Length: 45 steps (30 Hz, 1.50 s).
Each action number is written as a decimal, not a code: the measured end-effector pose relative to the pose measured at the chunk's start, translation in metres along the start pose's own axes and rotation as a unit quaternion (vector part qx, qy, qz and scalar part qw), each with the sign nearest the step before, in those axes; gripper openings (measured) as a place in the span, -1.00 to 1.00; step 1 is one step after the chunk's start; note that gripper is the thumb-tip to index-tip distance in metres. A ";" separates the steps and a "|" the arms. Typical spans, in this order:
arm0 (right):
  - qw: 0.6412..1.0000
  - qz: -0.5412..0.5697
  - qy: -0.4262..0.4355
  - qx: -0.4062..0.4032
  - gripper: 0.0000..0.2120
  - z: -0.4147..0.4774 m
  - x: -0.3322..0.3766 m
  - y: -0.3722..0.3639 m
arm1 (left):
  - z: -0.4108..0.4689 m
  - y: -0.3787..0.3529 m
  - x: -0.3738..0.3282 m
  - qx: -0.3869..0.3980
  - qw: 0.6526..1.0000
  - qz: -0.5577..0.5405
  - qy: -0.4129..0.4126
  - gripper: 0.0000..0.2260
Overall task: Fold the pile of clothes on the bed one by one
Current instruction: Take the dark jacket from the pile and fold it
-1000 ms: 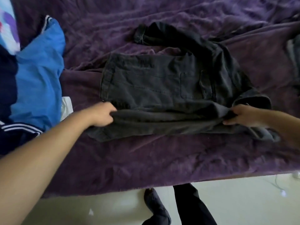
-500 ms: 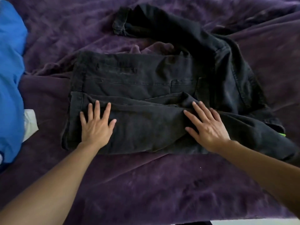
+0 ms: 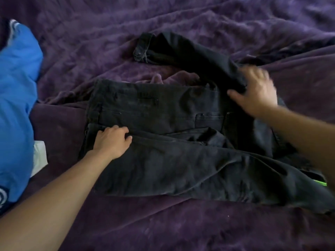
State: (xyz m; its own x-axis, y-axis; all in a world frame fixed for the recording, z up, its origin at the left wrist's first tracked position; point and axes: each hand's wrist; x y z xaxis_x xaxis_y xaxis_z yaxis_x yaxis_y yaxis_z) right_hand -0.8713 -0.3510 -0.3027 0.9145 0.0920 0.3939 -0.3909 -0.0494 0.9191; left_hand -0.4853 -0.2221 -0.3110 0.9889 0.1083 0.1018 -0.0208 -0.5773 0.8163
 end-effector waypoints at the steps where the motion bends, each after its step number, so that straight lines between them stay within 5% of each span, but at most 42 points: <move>1: 1.000 -0.007 -0.023 0.013 -0.24 0.031 0.005 0.003 | 0.003 0.004 -0.003 0.000 1.000 -0.014 0.010 -0.65; 3: 0.991 -0.056 -0.068 0.097 -0.07 0.076 0.012 -0.002 | 0.004 0.006 -0.008 0.008 0.998 -0.052 0.030 -0.68; 5: 0.977 -0.087 -0.084 0.175 -0.27 0.092 0.019 -0.013 | 0.000 0.004 -0.006 0.009 0.994 -0.103 0.039 -0.69; 7: 0.985 -0.084 -0.055 0.138 -0.60 0.087 0.029 -0.019 | -0.001 0.003 0.003 -0.013 0.986 -0.163 0.045 -0.70; 11: 0.983 -0.015 0.179 -0.026 -0.61 0.019 0.033 -0.009 | 0.014 0.019 0.026 -0.068 0.936 -0.330 0.099 -0.76; 13: 0.961 -0.029 0.275 -0.013 -0.60 -0.036 0.020 -0.004 | 0.029 0.034 0.018 -0.063 0.855 -0.500 0.126 -0.71; 16: 0.943 -0.087 0.314 0.064 -0.54 -0.104 -0.004 -0.007 | 0.059 0.059 -0.007 0.027 0.669 -0.725 0.163 -0.38; 18: 0.947 -0.108 0.284 0.102 -0.52 -0.127 -0.012 -0.015 | 0.078 0.069 -0.023 0.047 0.607 -0.772 0.181 -0.09; 20: 0.954 -0.112 0.252 0.116 -0.54 -0.134 -0.013 -0.025 | 0.095 0.072 -0.035 0.022 0.615 -0.760 0.207 0.04; 22: 0.959 -0.110 0.233 0.120 -0.56 -0.135 -0.010 -0.031 | 0.106 0.069 -0.050 -0.016 0.665 -0.716 0.214 -0.03; 25: 0.958 -0.110 0.233 0.124 -0.63 -0.137 -0.007 -0.032 | 0.120 0.074 -0.072 -0.066 0.725 -0.664 0.169 -0.61; 26: 0.960 -0.105 0.229 0.120 -0.63 -0.136 -0.008 -0.031 | 0.122 0.081 -0.075 -0.097 0.721 -0.667 0.159 -0.83; 30: 0.981 -0.084 0.159 0.078 -0.64 -0.129 -0.016 -0.021 | 0.113 0.084 -0.032 -0.221 0.593 -0.749 0.196 -0.93; 31: 0.982 -0.084 0.148 0.078 -0.65 -0.129 -0.014 -0.021 | 0.099 0.073 -0.016 -0.211 0.587 -0.751 0.216 -0.87; 35: 0.953 -0.106 0.071 0.275 -0.51 -0.126 0.001 -0.025 | 0.058 0.013 0.033 -0.067 0.683 -0.642 0.343 -0.65; 38: 0.976 -0.020 0.072 0.205 -0.67 -0.097 0.012 -0.011 | 0.061 0.021 0.032 -0.190 0.780 -0.497 0.329 -0.36; 40: 0.987 -0.003 0.152 0.052 -0.67 -0.067 0.012 0.000 | 0.062 0.047 0.019 -0.362 0.835 -0.370 0.185 -0.34; 42: 0.986 -0.035 0.155 0.045 -0.46 -0.035 0.007 0.002 | 0.071 0.067 -0.005 -0.421 0.876 -0.236 -0.021 -0.33; 45: 0.961 -0.100 0.026 0.258 -0.08 -0.003 -0.005 -0.010 | 0.097 0.075 -0.040 -0.199 0.961 -0.034 -0.189 -0.15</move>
State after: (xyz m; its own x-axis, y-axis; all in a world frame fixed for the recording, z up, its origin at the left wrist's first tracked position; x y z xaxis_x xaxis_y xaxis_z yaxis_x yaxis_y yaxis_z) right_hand -0.8725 -0.3475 -0.3138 0.9545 0.1996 0.2215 -0.0915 -0.5110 0.8547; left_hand -0.5120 -0.3479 -0.3092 0.9712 -0.2103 -0.1124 0.0662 -0.2154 0.9743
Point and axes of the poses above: each hand's wrist, its own z-axis towards the middle knuckle, its own y-axis out of the back of the hand, x = y × z, and after that the axes turned 2 degrees about z, right-handed
